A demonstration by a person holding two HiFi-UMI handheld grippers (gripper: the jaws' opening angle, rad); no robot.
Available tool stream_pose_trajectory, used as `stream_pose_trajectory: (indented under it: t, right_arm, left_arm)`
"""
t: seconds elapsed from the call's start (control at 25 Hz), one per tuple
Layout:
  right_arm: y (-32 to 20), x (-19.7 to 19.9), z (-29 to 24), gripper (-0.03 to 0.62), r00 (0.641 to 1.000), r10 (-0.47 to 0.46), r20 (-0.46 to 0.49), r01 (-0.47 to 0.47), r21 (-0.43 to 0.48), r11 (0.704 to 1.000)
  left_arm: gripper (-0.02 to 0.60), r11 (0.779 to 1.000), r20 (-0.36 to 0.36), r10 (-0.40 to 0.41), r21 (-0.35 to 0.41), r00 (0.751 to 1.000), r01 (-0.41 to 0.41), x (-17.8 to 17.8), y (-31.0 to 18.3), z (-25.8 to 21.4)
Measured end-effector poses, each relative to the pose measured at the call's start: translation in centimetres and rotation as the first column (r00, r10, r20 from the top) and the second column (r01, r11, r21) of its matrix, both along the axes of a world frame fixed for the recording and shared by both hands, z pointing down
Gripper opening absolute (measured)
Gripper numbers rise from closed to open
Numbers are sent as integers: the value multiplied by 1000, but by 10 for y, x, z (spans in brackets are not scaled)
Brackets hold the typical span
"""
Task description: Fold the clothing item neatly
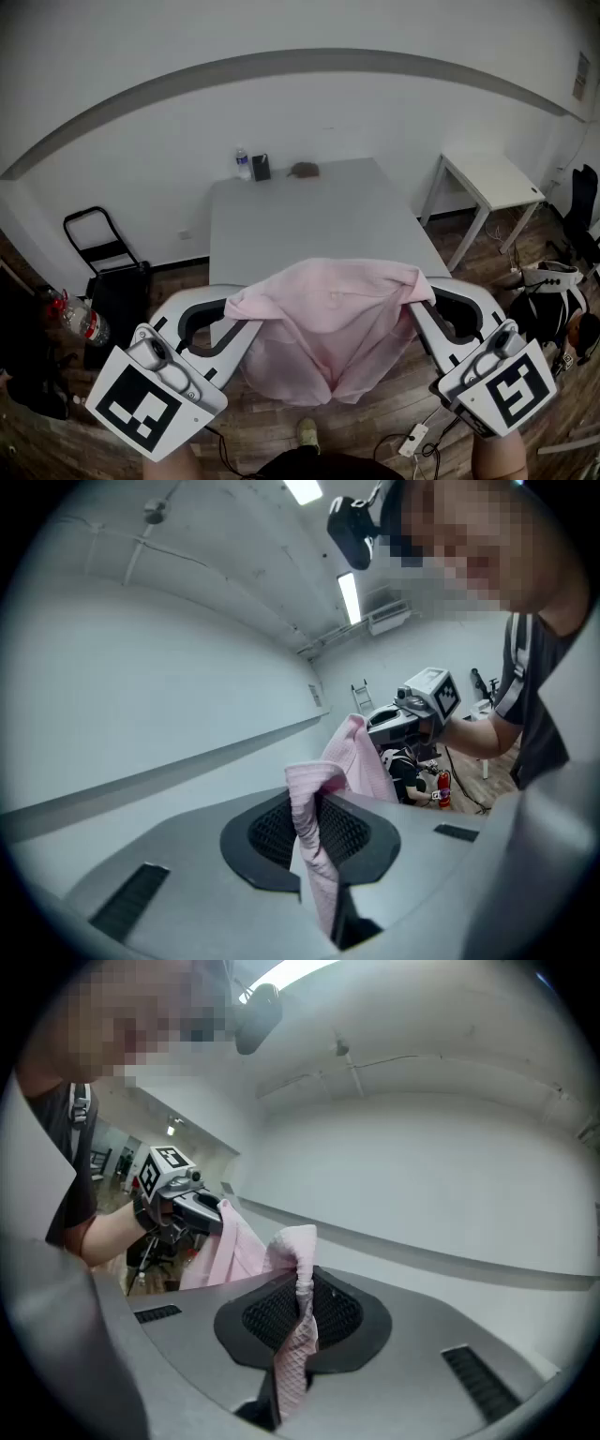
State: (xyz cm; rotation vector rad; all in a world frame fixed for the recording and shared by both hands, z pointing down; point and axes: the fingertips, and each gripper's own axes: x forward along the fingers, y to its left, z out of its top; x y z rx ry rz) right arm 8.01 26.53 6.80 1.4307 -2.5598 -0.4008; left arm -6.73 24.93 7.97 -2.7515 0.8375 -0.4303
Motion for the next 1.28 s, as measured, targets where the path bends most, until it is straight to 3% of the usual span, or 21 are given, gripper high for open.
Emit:
stream_pose_trajectory:
  t: [0.28,0.64,0.84,1.08,1.28]
  right_arm:
    - [-47,5,-4,29,999,40,7,-40,11,999]
    - [-89,-1,-36,29,999,-45,17,44,71,997]
    - [-206,25,-53,29,993,-120,22,119,43,992]
    - [-216,25,-60,29,988,-146,45,144,49,988]
    - [-313,21,-44,29,993,-114,32,114,-14,993]
  left_arm:
    - [32,1000,38,-4,27,999,3,-2,-54,-4]
    - [32,993,49,-105,56,993,102,0,-96,-22]
    - [32,983,46,-179,41,983,177,29,-210,-38]
    - [32,972,80,-205,132,975,194,33,-220,-45]
    - [32,972,118,-231,67,966,224,29,-311,-19]
